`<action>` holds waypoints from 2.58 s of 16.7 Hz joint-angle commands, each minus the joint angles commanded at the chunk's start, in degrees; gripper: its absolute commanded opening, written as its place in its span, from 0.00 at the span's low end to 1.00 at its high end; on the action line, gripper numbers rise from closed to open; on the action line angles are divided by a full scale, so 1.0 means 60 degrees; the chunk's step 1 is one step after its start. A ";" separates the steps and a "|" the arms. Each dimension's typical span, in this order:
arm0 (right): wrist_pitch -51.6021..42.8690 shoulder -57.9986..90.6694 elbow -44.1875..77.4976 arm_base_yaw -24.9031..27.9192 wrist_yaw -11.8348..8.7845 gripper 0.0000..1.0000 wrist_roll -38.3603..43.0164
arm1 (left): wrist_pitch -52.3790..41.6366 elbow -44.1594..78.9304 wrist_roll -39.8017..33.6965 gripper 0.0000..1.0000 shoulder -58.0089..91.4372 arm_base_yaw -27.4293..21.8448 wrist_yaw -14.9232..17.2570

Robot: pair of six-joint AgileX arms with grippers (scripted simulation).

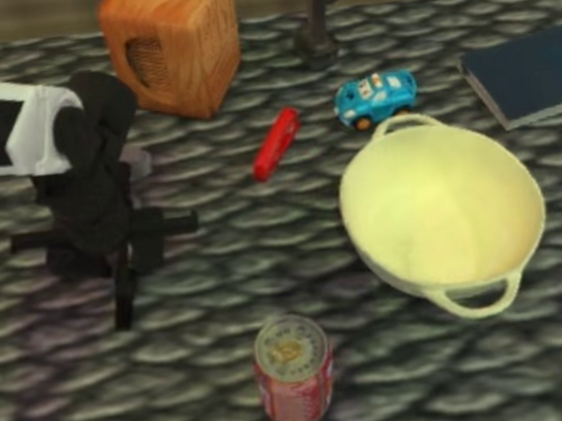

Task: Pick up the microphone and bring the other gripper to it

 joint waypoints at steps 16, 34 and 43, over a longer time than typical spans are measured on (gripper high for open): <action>0.0000 0.0000 0.0000 0.0000 0.0000 1.00 0.0000 | 0.5438 -0.1164 0.1093 0.00 -0.1674 0.0133 0.2383; 0.0000 0.0000 0.0000 0.0000 0.0000 1.00 0.0000 | 1.3695 -0.3501 0.2728 0.00 -0.4063 0.0448 0.5650; 0.0000 0.0000 0.0000 0.0000 0.0000 1.00 0.0000 | 1.3134 -0.3673 0.2722 0.00 -0.5149 -0.2017 0.3033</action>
